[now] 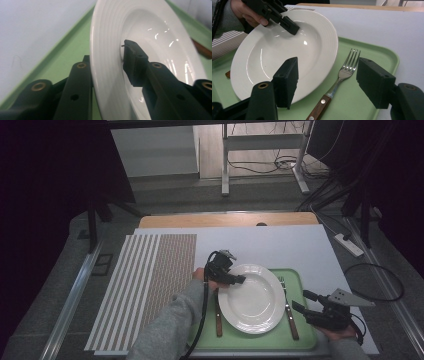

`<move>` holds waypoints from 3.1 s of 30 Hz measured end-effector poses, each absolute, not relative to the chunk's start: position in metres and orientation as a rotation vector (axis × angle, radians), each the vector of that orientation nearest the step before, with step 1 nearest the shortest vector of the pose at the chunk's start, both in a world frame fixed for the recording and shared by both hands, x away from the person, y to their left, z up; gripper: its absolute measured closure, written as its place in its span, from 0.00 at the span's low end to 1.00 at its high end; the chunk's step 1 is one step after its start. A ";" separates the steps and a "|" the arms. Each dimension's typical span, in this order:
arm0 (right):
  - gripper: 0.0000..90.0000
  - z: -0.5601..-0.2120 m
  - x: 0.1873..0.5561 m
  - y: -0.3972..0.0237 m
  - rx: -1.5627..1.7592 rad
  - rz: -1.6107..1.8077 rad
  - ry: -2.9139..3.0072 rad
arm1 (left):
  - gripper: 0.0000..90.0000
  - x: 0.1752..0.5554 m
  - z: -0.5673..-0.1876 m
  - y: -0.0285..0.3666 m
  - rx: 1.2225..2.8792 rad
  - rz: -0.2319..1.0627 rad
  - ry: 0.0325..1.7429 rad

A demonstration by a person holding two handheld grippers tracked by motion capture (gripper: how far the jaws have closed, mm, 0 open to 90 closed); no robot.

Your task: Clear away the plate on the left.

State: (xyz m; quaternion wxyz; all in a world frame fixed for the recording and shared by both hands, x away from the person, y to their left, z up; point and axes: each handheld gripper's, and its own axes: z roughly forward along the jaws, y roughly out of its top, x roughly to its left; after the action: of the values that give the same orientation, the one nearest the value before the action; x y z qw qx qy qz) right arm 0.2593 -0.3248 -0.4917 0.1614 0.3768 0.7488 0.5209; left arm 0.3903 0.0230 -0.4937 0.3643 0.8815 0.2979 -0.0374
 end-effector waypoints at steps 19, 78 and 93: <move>0.39 -0.493 0.260 -0.325 1.083 1.477 2.135 | 0.57 0.397 -0.503 0.023 2.355 -0.060 0.786; 0.38 -0.500 0.265 -0.323 1.054 1.467 2.189 | 0.23 0.336 -0.478 0.100 2.166 0.232 0.774; 0.35 -0.502 0.264 -0.319 1.019 1.436 2.208 | 0.23 0.271 -0.481 0.164 2.073 0.391 0.838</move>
State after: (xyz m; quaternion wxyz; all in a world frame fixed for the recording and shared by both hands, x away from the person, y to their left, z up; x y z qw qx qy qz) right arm 0.2644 -0.3190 -0.5017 0.1581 0.3562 0.7720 0.5021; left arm 0.2709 0.1642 -0.4808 0.4223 0.8279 0.3345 0.1560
